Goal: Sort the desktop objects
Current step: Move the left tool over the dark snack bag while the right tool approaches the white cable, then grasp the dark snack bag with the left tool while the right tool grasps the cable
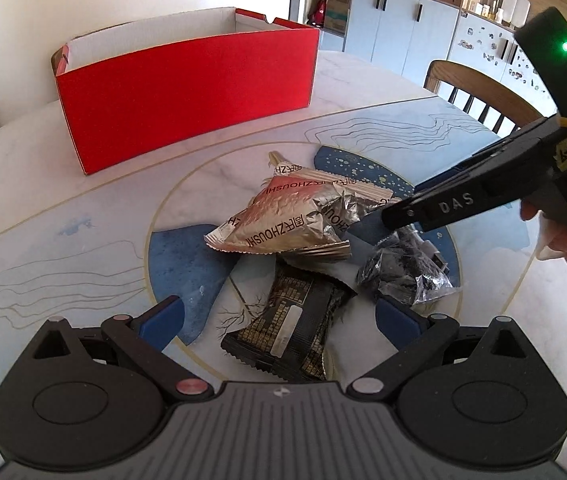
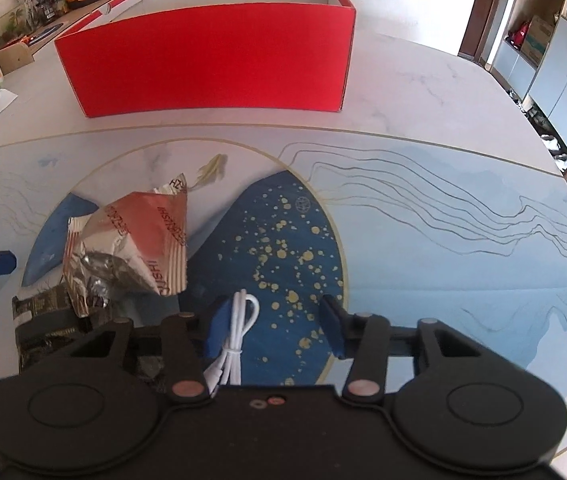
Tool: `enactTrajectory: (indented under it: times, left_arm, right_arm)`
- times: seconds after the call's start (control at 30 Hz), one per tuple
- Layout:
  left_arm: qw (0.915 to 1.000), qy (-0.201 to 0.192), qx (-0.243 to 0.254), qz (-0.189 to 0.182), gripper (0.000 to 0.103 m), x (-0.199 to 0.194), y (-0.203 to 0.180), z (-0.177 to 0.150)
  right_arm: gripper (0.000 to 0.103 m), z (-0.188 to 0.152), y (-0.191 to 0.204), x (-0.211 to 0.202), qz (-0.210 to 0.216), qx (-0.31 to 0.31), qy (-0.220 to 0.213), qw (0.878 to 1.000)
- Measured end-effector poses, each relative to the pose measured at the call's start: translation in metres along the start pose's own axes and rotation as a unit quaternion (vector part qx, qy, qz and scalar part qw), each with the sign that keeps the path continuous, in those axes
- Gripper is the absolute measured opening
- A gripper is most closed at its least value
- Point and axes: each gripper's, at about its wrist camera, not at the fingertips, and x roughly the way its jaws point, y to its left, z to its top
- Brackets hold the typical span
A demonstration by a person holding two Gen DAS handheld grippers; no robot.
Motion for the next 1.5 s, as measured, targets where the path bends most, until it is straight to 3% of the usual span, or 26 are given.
enactTrajectory:
  times: [0.17, 0.27, 0.37, 0.43, 0.47, 0.57, 0.63, 0.67, 0.7, 0.8, 0.93, 1.17, 1.23, 1.37, 1.5]
  left_arm:
    - [1.0000, -0.002, 0.004, 0.003, 0.101, -0.001, 0.001, -0.001]
    - [1.0000, -0.002, 0.010, 0.000, 0.095, -0.002, 0.000, -0.002]
    - [0.9999, 0.000, 0.010, -0.002, 0.089, -0.002, -0.001, -0.003]
    - [1.0000, 0.000, 0.008, -0.003, 0.089, -0.002, -0.001, -0.003]
    - [1.0000, 0.000, 0.008, -0.003, 0.088, -0.002, -0.001, -0.003]
    - [0.9999, 0.002, 0.009, -0.006, 0.082, -0.002, -0.003, -0.003]
    - [0.9999, 0.003, 0.011, -0.007, 0.079, -0.002, -0.004, -0.003]
    - [0.9999, 0.004, 0.012, -0.008, 0.077, -0.002, -0.004, -0.004]
    - [0.9999, 0.006, 0.013, -0.008, 0.075, -0.001, -0.004, -0.004]
    - [0.9999, 0.010, 0.011, -0.009, 0.069, 0.000, -0.004, -0.005]
    - [0.9999, 0.013, 0.007, -0.006, 0.068, 0.001, -0.002, -0.006]
    - [0.9999, 0.014, 0.005, -0.008, 0.067, 0.001, -0.002, -0.005]
    - [0.9998, 0.015, 0.006, -0.008, 0.061, 0.001, -0.002, -0.005]
    - [0.9998, 0.016, 0.003, -0.012, 0.053, 0.002, -0.002, -0.005]
    - [0.9998, 0.014, 0.009, -0.012, 0.049, 0.001, -0.004, -0.006]
  right_arm:
    - [0.035, -0.007, -0.003, -0.006, -0.001, -0.005, 0.003, 1.000]
    - [0.025, -0.015, -0.011, -0.010, -0.004, 0.003, 0.006, 1.000]
    - [0.024, -0.022, -0.020, -0.016, -0.006, 0.011, 0.010, 1.000]
    - [0.026, -0.026, -0.023, -0.019, -0.006, 0.015, 0.015, 1.000]
    - [0.033, -0.027, -0.023, -0.020, -0.005, 0.019, 0.020, 1.000]
    - [0.034, -0.032, -0.021, -0.024, 0.000, 0.038, 0.025, 0.999]
    - [0.041, -0.035, -0.021, -0.026, -0.001, 0.059, 0.028, 0.998]
    - [0.054, -0.037, -0.021, -0.027, -0.003, 0.070, 0.030, 0.997]
    - [0.057, -0.038, -0.022, -0.028, -0.005, 0.080, 0.030, 0.996]
    - [0.058, -0.042, -0.025, -0.033, -0.013, 0.102, 0.024, 0.994]
    - [0.058, -0.043, -0.028, -0.037, 0.011, 0.124, 0.037, 0.992]
    - [0.056, -0.046, -0.009, -0.033, 0.014, 0.101, 0.048, 0.994]
    - [0.052, -0.046, -0.005, -0.032, 0.007, 0.087, 0.046, 0.995]
    - [0.017, -0.045, -0.007, -0.032, 0.006, 0.082, 0.043, 0.996]
    - [0.010, -0.046, -0.013, -0.032, 0.011, 0.088, 0.043, 0.995]
